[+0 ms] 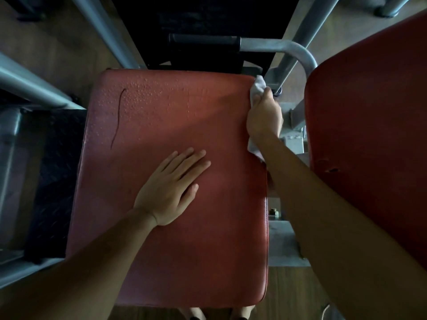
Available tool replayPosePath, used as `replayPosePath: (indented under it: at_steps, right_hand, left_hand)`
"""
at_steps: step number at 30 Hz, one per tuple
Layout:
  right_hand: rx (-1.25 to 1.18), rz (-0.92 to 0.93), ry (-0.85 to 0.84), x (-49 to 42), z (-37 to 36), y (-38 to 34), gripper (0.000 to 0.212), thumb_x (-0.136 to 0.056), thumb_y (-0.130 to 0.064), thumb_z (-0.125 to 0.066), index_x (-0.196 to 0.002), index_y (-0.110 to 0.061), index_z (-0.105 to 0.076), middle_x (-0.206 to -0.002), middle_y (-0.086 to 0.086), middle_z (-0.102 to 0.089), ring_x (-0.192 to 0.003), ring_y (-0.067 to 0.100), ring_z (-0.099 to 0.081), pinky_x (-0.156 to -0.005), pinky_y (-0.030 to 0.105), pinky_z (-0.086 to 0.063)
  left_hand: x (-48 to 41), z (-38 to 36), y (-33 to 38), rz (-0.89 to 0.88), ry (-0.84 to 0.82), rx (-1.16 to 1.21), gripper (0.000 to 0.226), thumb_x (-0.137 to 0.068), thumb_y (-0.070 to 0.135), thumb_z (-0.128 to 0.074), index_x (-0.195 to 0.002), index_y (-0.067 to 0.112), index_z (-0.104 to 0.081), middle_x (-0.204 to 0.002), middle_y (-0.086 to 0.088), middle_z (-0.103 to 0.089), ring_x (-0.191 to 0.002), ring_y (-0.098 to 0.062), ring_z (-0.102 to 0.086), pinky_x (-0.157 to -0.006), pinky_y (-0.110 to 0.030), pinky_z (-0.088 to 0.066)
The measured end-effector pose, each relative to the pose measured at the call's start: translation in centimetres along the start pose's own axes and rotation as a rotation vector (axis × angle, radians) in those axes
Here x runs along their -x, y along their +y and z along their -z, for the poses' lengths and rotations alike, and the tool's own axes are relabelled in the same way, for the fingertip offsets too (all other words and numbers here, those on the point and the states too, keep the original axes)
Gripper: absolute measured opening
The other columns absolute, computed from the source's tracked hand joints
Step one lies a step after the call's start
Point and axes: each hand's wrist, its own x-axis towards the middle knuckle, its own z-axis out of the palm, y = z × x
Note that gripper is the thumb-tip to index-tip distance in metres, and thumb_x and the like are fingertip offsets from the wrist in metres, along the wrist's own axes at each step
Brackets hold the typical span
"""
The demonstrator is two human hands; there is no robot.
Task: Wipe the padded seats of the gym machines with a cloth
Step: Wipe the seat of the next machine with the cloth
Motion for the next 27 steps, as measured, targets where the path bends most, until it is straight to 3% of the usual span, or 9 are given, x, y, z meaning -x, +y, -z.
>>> replayPosePath:
  at_steps: [5,8,12,17,27]
  right_hand:
    - [-0.024,0.034,0.013,3.2,0.5,2.4,0.04,-0.107,-0.027,-0.038,-0.144,-0.013,-0.045,-0.124,0.019,-0.063,-0.115,0.036,-0.059,-0.096,0.045,-0.046]
    - [0.027,0.04,0.067,6.5,0.1,3.7,0.045,-0.107,-0.028,-0.038,-0.149,-0.013,-0.04,-0.133,0.017,-0.059,-0.122,0.036,-0.055,-0.101,0.051,-0.044]
    - [0.117,0.001,0.069,4.2,-0.4,1.6,0.049,-0.107,-0.029,-0.033,-0.153,-0.013,-0.033,-0.138,0.015,-0.056,-0.129,0.033,-0.05,-0.106,0.048,-0.036]
    - [0.045,-0.033,0.015,-0.2,-0.4,-0.3,0.041,-0.105,-0.025,-0.031,-0.143,-0.012,-0.042,-0.131,0.016,-0.06,-0.12,0.036,-0.058,-0.102,0.049,-0.041]
    - [0.062,0.066,0.128,4.5,-0.6,2.6,0.048,-0.107,-0.029,-0.036,-0.154,-0.017,-0.035,-0.135,0.015,-0.058,-0.125,0.033,-0.053,-0.101,0.048,-0.043]
  left_hand:
    - [0.1,0.0,0.0,0.004,-0.012,-0.002,0.054,-0.102,0.03,-0.04,-0.155,0.021,-0.037,-0.166,0.002,-0.024,-0.155,-0.018,-0.018,-0.126,-0.043,-0.017]
    - [0.2,-0.1,-0.1,0.0,-0.014,-0.006,0.053,-0.103,0.03,-0.038,-0.156,0.02,-0.036,-0.167,0.002,-0.022,-0.155,-0.018,-0.016,-0.126,-0.043,-0.016]
    - [0.1,-0.1,-0.1,0.008,-0.012,-0.001,0.053,-0.103,0.031,-0.037,-0.156,0.021,-0.036,-0.167,0.003,-0.023,-0.155,-0.017,-0.015,-0.127,-0.042,-0.015]
    - [0.1,-0.2,0.0,0.009,-0.002,0.006,0.052,-0.103,0.029,-0.038,-0.155,0.021,-0.037,-0.166,0.002,-0.025,-0.155,-0.017,-0.018,-0.126,-0.042,-0.016]
    - [0.3,-0.3,-0.2,-0.013,0.027,0.042,0.051,-0.103,0.029,-0.04,-0.154,0.021,-0.039,-0.166,0.003,-0.025,-0.155,-0.017,-0.018,-0.127,-0.041,-0.015]
